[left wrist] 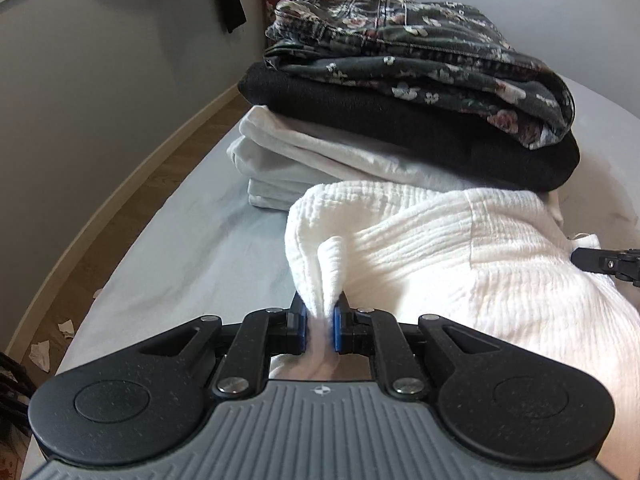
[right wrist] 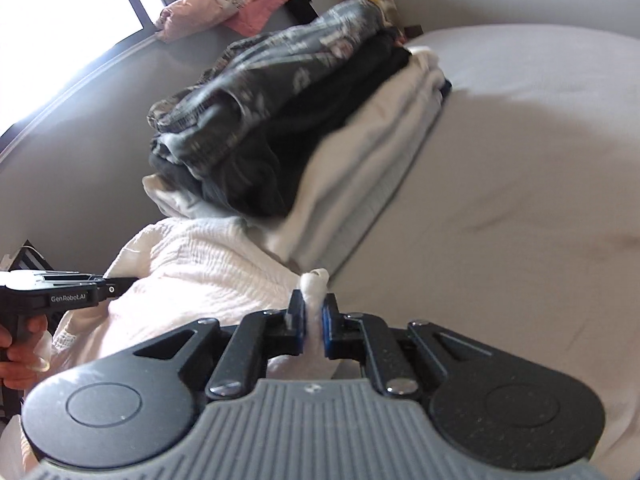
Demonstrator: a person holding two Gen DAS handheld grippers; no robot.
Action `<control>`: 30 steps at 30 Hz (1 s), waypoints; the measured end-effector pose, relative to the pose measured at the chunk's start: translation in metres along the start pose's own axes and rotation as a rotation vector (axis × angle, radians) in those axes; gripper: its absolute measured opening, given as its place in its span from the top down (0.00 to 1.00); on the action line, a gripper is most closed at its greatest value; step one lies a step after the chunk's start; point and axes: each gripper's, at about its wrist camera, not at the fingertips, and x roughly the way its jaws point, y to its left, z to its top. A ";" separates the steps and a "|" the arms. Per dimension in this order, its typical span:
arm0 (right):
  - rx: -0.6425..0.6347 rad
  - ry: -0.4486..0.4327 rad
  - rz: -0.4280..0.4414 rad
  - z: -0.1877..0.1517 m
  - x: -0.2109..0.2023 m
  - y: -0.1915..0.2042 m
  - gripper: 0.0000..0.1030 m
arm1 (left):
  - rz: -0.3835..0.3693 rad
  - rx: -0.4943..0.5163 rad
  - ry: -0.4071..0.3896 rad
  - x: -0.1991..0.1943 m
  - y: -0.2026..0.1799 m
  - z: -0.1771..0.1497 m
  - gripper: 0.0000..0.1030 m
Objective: Fold clothes
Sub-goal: 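Lower the shirt onto the stack and open both grippers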
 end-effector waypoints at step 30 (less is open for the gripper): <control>-0.367 0.020 0.021 -0.024 -0.016 0.091 0.65 | -0.098 0.162 -0.037 -0.042 -0.069 -0.021 0.67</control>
